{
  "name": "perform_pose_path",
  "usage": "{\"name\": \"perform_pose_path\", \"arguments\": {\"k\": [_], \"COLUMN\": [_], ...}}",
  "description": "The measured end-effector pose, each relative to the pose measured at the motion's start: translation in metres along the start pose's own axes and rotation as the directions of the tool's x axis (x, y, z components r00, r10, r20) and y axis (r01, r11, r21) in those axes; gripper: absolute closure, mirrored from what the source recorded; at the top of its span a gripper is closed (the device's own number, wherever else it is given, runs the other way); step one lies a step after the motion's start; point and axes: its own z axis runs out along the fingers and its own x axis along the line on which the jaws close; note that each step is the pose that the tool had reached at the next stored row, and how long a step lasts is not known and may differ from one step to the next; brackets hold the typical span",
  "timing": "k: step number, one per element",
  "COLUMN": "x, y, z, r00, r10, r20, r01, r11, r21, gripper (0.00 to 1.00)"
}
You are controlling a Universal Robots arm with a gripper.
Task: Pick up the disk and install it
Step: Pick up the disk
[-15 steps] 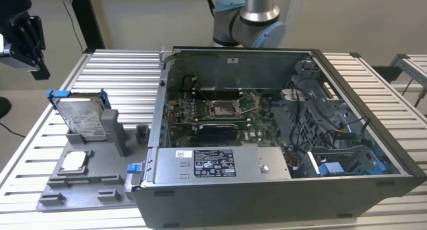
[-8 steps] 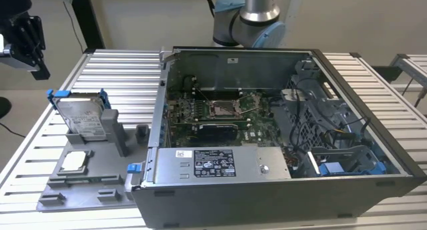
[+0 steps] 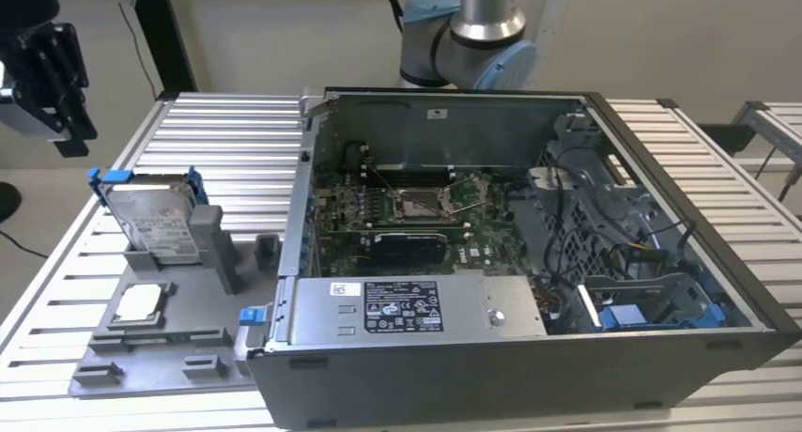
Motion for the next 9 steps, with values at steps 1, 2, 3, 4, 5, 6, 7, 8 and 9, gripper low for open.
{"name": "perform_pose_path", "arguments": {"k": [1, 2, 3, 4, 5, 6, 7, 8, 9], "x": [0.0, 0.0, 0.0, 0.0, 0.0, 0.0, 0.0, 0.0, 0.0], "y": [0.0, 0.0, 0.0, 0.0, 0.0, 0.0, 0.0, 0.0, 0.0], "z": [0.0, 0.0, 0.0, 0.0, 0.0, 0.0, 0.0, 0.0, 0.0], "r00": [1.0, 1.0, 1.0, 1.0, 1.0, 1.0, 1.0, 1.0, 1.0], "r10": [0.0, 0.0, -0.001, -0.001, -0.001, -0.001, -0.001, -0.001, -0.001], "r20": [0.0, 0.0, 0.0, 0.0, 0.0, 0.0, -0.0001, -0.0001, -0.0001], "r01": [0.0, 0.0, 0.001, 0.001, 0.001, 0.001, 0.001, 0.001, 0.001], "r11": [1.0, 1.0, 1.0, 1.0, 1.0, 1.0, 1.0, 1.0, 1.0], "r21": [0.0, 0.0, 0.0, 0.0, -0.0001, 0.0, 0.0, 0.0, -0.0001], "gripper": [0.0, 0.0, 0.0, 0.0, 0.0, 0.0, 0.0, 0.0, 0.0]}}
